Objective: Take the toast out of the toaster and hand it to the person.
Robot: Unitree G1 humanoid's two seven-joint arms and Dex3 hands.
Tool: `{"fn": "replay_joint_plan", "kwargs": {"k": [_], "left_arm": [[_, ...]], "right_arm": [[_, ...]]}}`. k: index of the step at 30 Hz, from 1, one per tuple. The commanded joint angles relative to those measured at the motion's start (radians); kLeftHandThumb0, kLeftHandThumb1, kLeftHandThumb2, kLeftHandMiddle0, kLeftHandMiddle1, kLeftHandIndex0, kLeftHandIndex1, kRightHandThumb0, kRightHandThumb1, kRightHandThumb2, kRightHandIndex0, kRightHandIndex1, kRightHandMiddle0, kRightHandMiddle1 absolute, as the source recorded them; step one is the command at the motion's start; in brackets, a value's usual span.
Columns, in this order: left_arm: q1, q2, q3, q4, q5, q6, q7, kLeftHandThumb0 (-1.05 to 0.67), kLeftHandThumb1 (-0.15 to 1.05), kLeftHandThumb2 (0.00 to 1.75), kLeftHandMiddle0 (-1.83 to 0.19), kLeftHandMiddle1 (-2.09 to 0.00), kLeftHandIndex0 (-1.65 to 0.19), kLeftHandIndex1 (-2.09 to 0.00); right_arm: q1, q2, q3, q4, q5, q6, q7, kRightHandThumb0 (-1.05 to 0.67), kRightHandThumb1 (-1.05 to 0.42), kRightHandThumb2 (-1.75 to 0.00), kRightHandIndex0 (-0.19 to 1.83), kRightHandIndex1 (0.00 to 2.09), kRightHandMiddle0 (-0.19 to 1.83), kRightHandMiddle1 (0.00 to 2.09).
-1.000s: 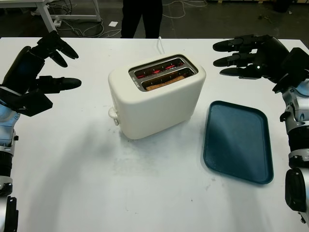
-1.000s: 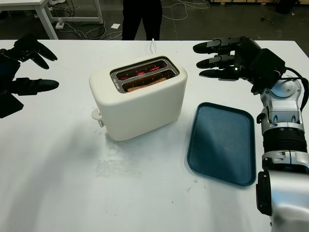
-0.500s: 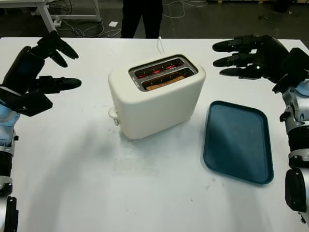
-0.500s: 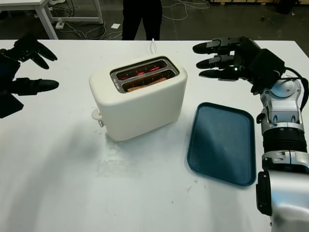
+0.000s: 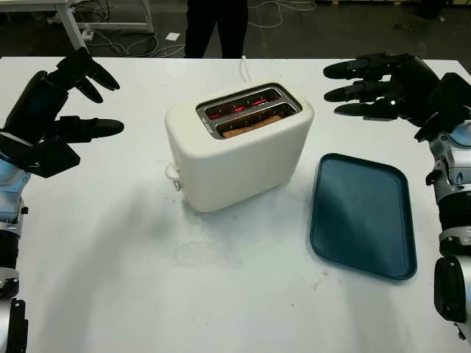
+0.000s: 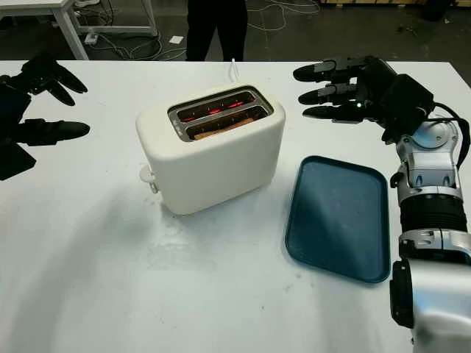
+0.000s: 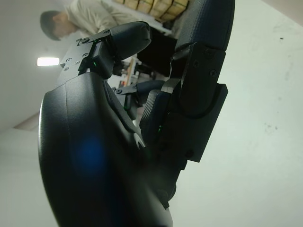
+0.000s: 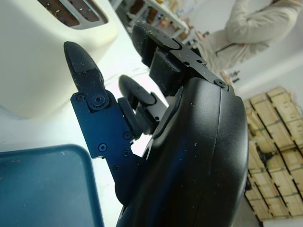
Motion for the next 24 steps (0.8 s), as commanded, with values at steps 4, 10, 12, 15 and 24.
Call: {"fn": "replay_joint_plan", "kwargs": {"k": [4, 10, 12, 15, 24], "left_arm": [[-0.015, -0.004, -0.005, 0.001, 0.007, -0.009, 0.008, -0.95, 0.92, 0.16, -0.28, -1.61, -0.16, -1.49], [-0.016, -0.006, -0.005, 0.008, 0.004, -0.02, 0.009, -0.95, 0.92, 0.16, -0.28, -1.61, -0.16, -1.49], [-0.014, -0.006, -0.004, 0.006, 0.002, -0.015, 0.006, -0.95, 0.92, 0.16, -0.28, -1.61, -0.16, -1.49], [-0.01, -0.005, -0.002, -0.001, 0.003, -0.009, 0.008, -0.95, 0.92, 0.16, -0.28, -1.61, -0.16, -1.49], [-0.004, -0.009, 0.001, -0.006, -0.003, 0.001, 0.009, -0.95, 0.92, 0.14, -0.28, -1.6, -0.17, -1.48]], "right_arm": [[0.002, 0.0, 0.004, -0.026, -0.008, 0.014, -0.02, -0.44, -0.7, 0.0, 0.86, 0.15, 0.84, 0.01], [0.001, 0.004, -0.001, -0.019, 0.006, 0.02, -0.009, -0.42, -0.7, 0.0, 0.85, 0.14, 0.83, 0.0], [0.001, 0.004, 0.0, -0.018, 0.006, 0.02, -0.009, -0.41, -0.7, 0.0, 0.85, 0.14, 0.83, 0.0], [0.0, 0.005, -0.001, -0.015, 0.008, 0.015, -0.007, -0.4, -0.71, 0.0, 0.84, 0.14, 0.83, 0.0], [0.004, 0.0, 0.002, -0.018, 0.0, 0.002, -0.011, -0.44, -0.71, 0.0, 0.86, 0.16, 0.84, 0.01]]}}
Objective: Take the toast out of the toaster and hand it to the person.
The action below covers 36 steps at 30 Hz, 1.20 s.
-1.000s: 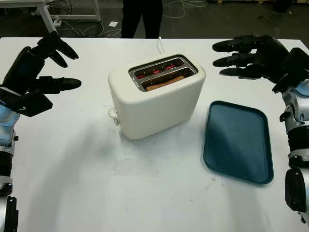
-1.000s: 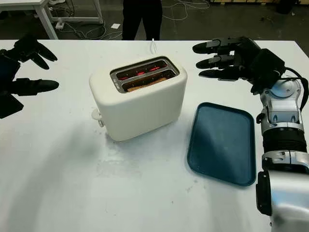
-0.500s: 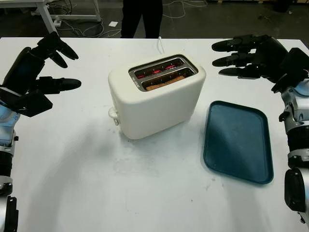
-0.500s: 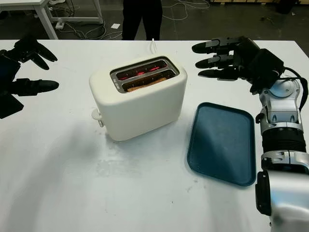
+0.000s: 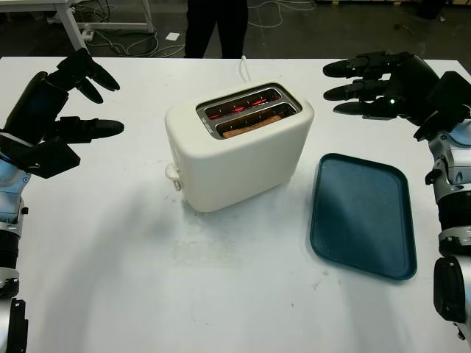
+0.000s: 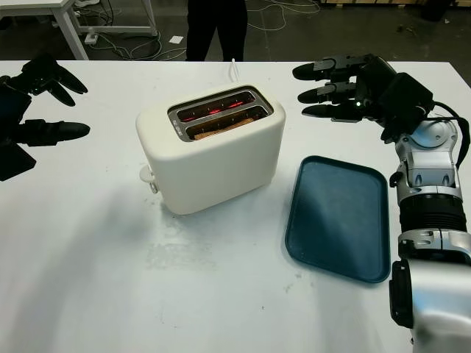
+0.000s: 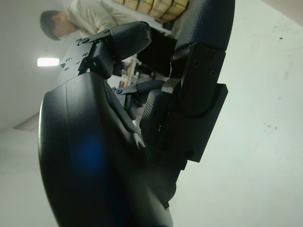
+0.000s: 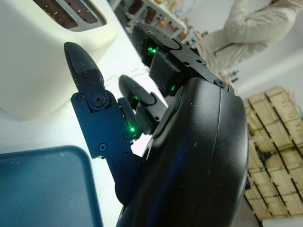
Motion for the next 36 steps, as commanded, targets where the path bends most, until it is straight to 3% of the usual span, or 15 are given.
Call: {"fn": "replay_joint_plan", "kwargs": {"k": [1, 36], "left_arm": [[-0.003, -0.008, 0.001, -0.003, -0.003, 0.006, 0.007, -0.95, 0.92, 0.14, -0.29, -1.6, -0.17, -1.48], [0.003, -0.011, 0.003, -0.01, -0.008, 0.011, 0.007, -0.95, 0.92, 0.14, -0.28, -1.59, -0.17, -1.48]], "right_arm": [[0.003, 0.003, -0.001, -0.006, 0.006, 0.002, 0.0, -0.43, -0.71, 0.0, 0.86, 0.16, 0.84, 0.0], [0.006, 0.006, -0.005, -0.005, 0.014, 0.0, 0.003, -0.43, -0.7, 0.0, 0.85, 0.19, 0.84, 0.01]]}}
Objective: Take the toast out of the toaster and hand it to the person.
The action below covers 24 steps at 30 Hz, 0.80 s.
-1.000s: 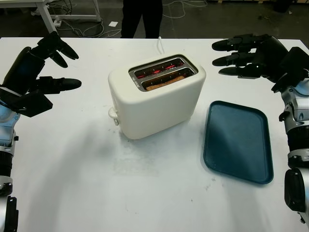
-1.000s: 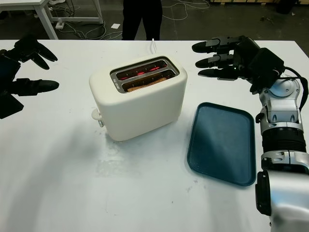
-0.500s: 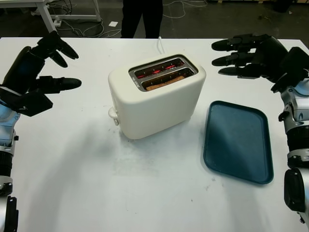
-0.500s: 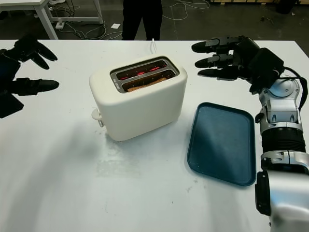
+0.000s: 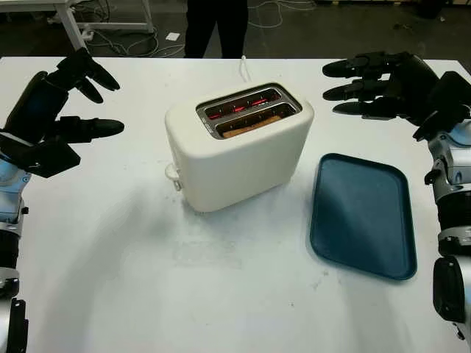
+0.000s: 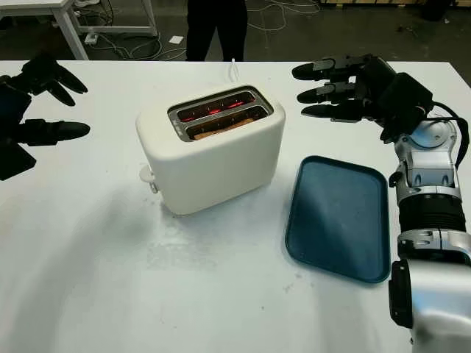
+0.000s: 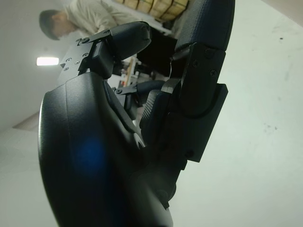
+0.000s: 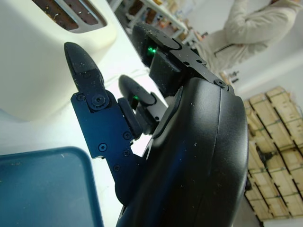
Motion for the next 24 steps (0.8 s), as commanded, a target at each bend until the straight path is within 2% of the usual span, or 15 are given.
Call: {"fn": "replay_joint_plan", "kwargs": {"k": [1, 24], "left_arm": [[0.002, -0.01, 0.003, -0.006, -0.009, 0.0, 0.006, -0.94, 0.92, 0.14, -0.28, -1.59, -0.17, -1.48], [-0.006, -0.012, 0.002, 0.011, -0.008, -0.019, 0.005, -0.96, 0.92, 0.16, -0.29, -1.6, -0.17, -1.48]], "right_arm": [[0.006, 0.004, -0.006, -0.004, 0.012, 0.0, 0.004, -0.42, -0.7, 0.0, 0.85, 0.19, 0.84, 0.01], [0.002, 0.006, -0.007, -0.001, 0.012, 0.003, 0.008, -0.41, -0.7, 0.0, 0.83, 0.21, 0.84, 0.0]]}}
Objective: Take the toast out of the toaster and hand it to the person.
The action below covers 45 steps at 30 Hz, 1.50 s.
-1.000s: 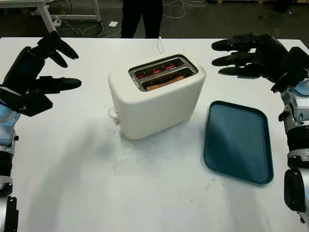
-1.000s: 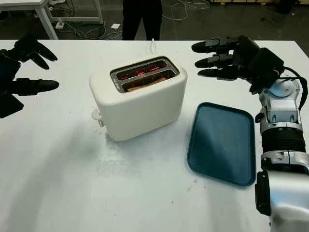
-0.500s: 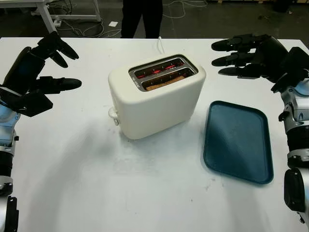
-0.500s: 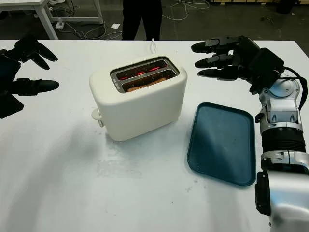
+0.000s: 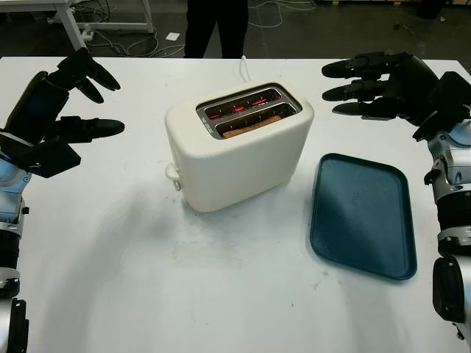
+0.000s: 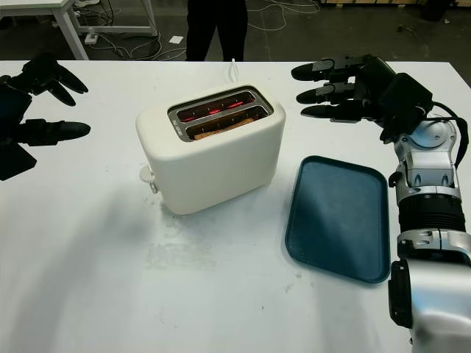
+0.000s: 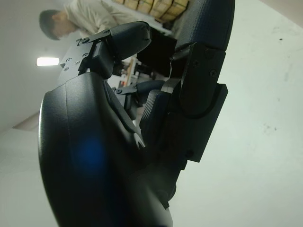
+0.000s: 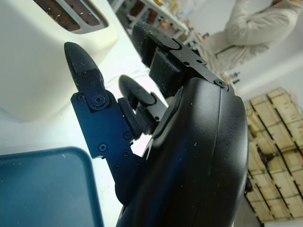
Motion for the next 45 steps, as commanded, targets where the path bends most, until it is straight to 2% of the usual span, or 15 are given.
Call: {"fn": "replay_joint_plan", "kwargs": {"k": [1, 10, 19, 26, 45], "left_arm": [[-0.007, -0.004, 0.001, 0.009, -0.004, -0.017, 0.007, -0.96, 0.92, 0.16, -0.29, -1.6, -0.17, -1.48], [-0.006, -0.002, 0.001, -0.007, 0.0, -0.002, 0.005, -0.94, 0.92, 0.14, -0.28, -1.61, -0.17, -1.5], [-0.012, 0.001, -0.002, 0.003, 0.004, -0.007, 0.004, -0.95, 0.92, 0.15, -0.27, -1.62, -0.16, -1.5], [-0.013, 0.001, -0.003, 0.0, 0.009, -0.011, 0.008, -0.95, 0.92, 0.16, -0.27, -1.62, -0.15, -1.5], [-0.008, -0.004, 0.001, 0.005, -0.005, -0.007, 0.002, -0.94, 0.92, 0.14, -0.28, -1.61, -0.16, -1.49]], "right_arm": [[0.002, 0.004, -0.006, -0.001, 0.012, 0.009, -0.001, -0.41, -0.7, 0.0, 0.83, 0.21, 0.84, 0.0], [0.001, -0.002, 0.001, 0.003, -0.007, -0.019, -0.008, -0.43, -0.71, 0.0, 0.83, 0.23, 0.84, 0.0], [-0.003, 0.002, -0.001, 0.008, 0.003, -0.009, 0.0, -0.4, -0.71, 0.0, 0.81, 0.23, 0.83, 0.0], [0.0, -0.002, 0.002, -0.012, -0.002, 0.019, -0.008, -0.45, -0.7, 0.0, 0.81, 0.23, 0.84, 0.0], [0.001, 0.004, -0.005, -0.004, 0.014, 0.015, 0.005, -0.39, -0.7, 0.0, 0.8, 0.24, 0.83, 0.0]]}}
